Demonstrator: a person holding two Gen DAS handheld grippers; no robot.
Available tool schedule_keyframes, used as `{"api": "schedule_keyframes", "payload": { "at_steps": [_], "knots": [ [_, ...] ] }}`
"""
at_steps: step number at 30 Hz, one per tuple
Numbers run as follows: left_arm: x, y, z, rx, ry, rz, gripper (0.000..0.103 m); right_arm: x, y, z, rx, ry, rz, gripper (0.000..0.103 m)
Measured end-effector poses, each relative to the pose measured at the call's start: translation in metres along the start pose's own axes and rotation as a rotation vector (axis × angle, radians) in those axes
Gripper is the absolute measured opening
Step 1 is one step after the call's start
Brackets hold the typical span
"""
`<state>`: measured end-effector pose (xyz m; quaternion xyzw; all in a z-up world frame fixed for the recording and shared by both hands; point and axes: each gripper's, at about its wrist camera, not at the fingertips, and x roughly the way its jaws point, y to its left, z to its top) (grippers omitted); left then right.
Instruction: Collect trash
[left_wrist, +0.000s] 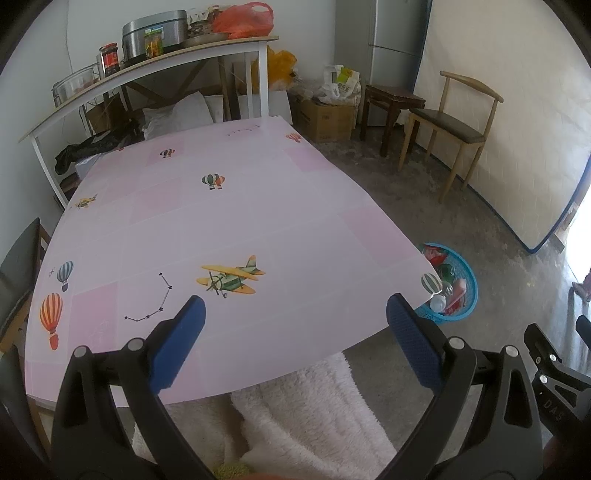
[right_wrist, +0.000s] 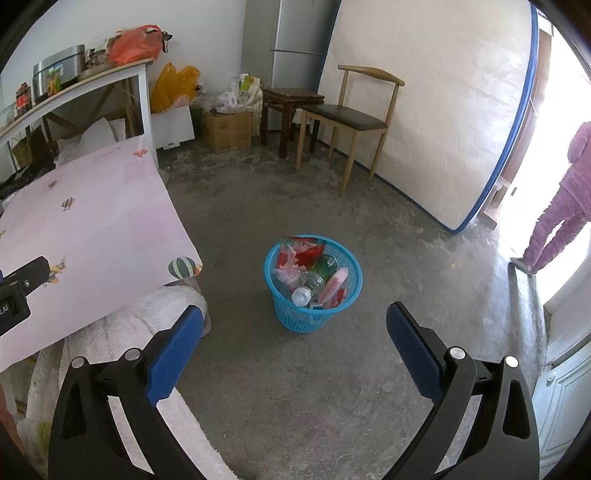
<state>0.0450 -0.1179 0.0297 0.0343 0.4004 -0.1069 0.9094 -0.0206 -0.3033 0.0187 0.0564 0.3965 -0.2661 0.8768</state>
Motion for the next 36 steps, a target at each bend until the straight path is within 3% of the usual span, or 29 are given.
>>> {"api": "schedule_keyframes", "payload": {
  "at_steps": [36],
  "knots": [
    [-0.0021,-0.0007,-0.0022,-0.002,0.005,-0.004,0.094,-0.0018,0.0016,0.0002,-0.002,-0.006,0.001,0.096]
  ]
}}
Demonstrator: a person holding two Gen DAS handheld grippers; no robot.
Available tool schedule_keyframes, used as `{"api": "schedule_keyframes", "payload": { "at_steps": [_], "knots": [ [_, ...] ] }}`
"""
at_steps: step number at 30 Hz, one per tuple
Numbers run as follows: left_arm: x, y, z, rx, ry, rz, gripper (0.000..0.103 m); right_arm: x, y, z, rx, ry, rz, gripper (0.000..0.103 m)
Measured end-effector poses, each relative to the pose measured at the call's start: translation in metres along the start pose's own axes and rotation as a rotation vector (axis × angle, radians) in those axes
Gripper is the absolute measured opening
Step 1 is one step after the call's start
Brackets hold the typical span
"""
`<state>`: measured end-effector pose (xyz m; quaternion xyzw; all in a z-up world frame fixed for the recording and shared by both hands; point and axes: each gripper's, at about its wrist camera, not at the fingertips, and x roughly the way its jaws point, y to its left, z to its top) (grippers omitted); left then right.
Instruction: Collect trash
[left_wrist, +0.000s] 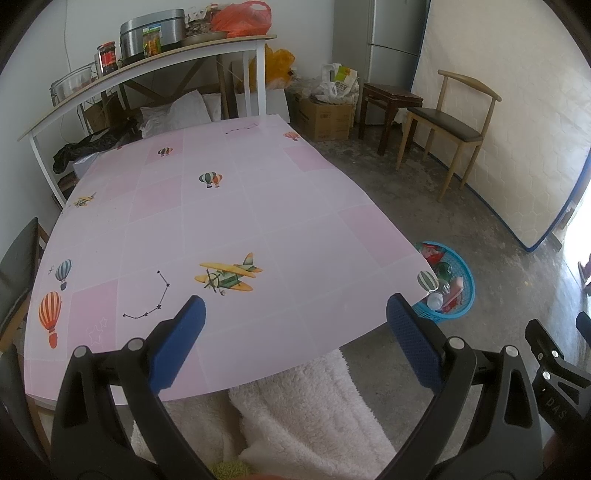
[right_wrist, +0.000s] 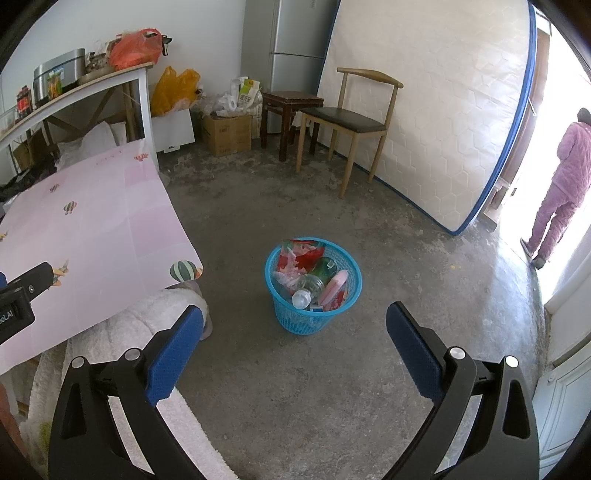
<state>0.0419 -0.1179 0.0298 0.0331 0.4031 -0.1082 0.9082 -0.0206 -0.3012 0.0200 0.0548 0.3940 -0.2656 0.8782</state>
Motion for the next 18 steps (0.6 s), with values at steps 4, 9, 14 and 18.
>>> {"api": "schedule_keyframes", "payload": {
  "at_steps": [4,9,14,18],
  "knots": [
    [0.0,0.0001,0.0001,-0.001,0.0,0.0,0.094,-0.0012,-0.0002,0.0032,0.0,-0.001,0.001,0.096],
    [0.0,0.0001,0.0001,-0.001,0.0,0.0,0.094,-0.0013,0.0003,0.0027,0.0,-0.002,0.0,0.096],
    [0.0,0.0,-0.0004,-0.001,0.0,-0.001,0.094,-0.0016,0.0008,0.0017,-0.001,-0.002,0.0,0.096],
    [-0.0002,0.0002,-0.0004,-0.002,0.002,-0.001,0.094,-0.0014,0.0013,0.0014,0.001,-0.001,-0.001,0.096]
  ]
}}
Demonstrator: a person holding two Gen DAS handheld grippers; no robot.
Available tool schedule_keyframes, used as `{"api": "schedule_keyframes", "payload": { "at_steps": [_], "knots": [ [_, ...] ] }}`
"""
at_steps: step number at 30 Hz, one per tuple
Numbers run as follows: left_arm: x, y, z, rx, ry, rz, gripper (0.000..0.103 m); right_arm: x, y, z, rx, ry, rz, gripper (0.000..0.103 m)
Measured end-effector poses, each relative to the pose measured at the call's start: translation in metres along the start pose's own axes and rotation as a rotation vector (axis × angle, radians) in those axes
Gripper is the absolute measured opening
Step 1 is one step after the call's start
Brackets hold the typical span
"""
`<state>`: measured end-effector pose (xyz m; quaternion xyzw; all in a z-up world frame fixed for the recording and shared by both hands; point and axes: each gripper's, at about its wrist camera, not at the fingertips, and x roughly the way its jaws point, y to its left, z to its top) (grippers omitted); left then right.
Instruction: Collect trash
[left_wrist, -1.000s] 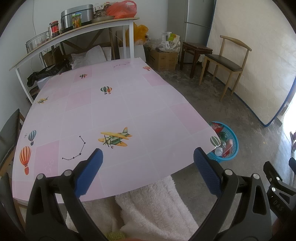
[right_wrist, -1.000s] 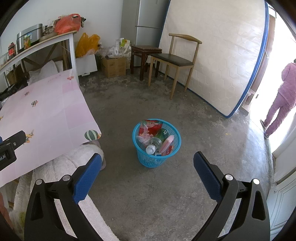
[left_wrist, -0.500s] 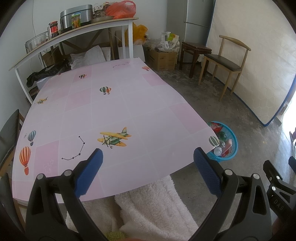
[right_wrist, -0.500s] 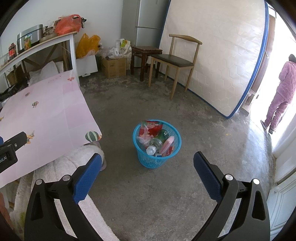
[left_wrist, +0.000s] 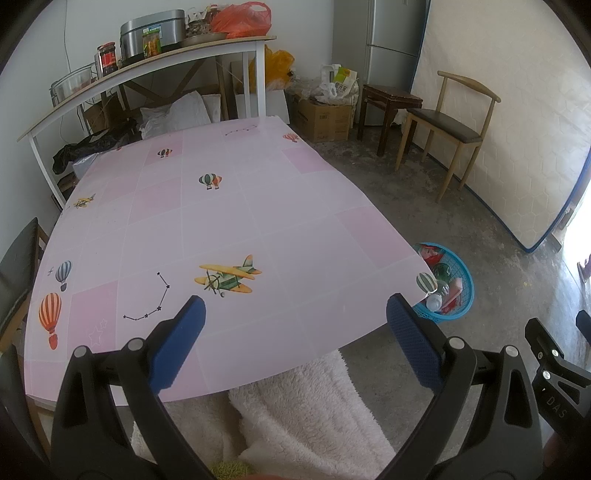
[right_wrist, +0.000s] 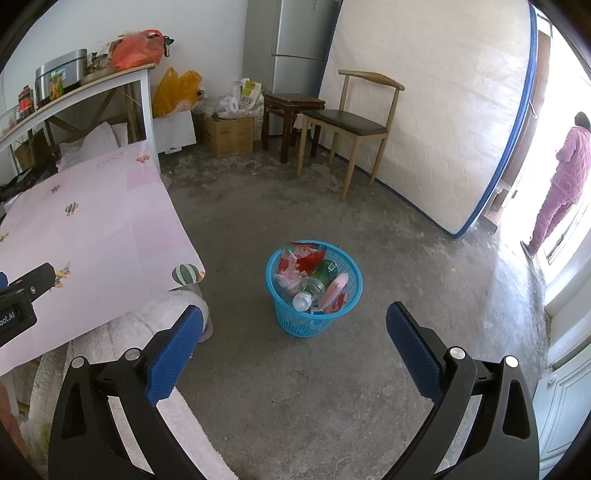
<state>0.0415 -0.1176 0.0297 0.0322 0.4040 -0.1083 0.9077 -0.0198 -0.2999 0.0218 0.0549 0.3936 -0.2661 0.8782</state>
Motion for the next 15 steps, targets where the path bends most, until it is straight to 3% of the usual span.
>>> {"api": "schedule_keyframes", "payload": {
  "at_steps": [15],
  "knots": [
    [-0.0001,0.0006,0.0017,0.001,0.002,-0.003,0.094,-0.0017,0.0025,0.0034,0.0,-0.001,0.0,0.096]
  ]
}}
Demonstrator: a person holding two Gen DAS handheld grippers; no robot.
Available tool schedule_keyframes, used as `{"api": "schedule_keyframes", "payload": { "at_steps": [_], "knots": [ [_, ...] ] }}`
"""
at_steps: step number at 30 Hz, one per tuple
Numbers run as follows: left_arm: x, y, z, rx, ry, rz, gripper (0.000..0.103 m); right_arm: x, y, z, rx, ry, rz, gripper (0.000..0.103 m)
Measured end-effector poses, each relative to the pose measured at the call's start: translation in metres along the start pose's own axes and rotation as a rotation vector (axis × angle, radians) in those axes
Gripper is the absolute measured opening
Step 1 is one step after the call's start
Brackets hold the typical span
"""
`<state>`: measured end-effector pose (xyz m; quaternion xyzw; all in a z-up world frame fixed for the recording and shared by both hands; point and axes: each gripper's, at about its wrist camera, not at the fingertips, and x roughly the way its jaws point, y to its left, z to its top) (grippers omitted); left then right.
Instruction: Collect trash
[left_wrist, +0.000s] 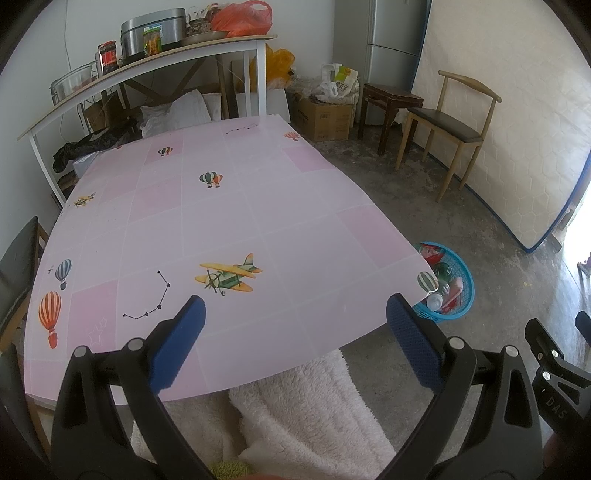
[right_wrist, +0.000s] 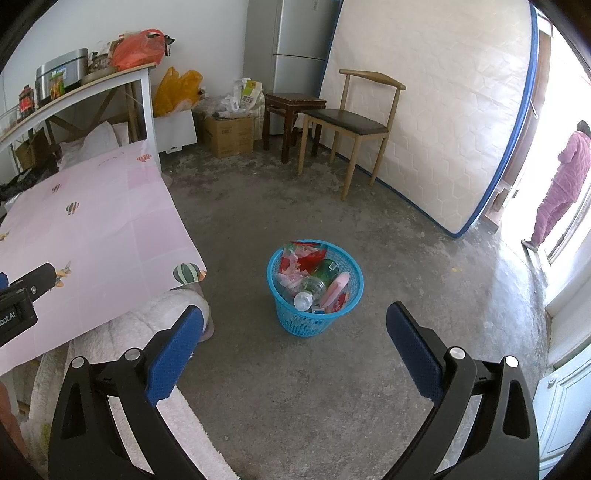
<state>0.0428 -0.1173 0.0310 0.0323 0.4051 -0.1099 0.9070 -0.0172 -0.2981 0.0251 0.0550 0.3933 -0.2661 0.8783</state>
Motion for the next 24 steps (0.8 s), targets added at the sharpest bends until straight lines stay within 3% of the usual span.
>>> {"api": "schedule_keyframes", "payload": {
  "at_steps": [24],
  "knots": [
    [-0.0007,-0.0001,0.0,-0.005,0.005,-0.003,0.094,-0.0008,0.0003,-0.0009,0.001,-0.001,0.0,0.096]
  ]
}}
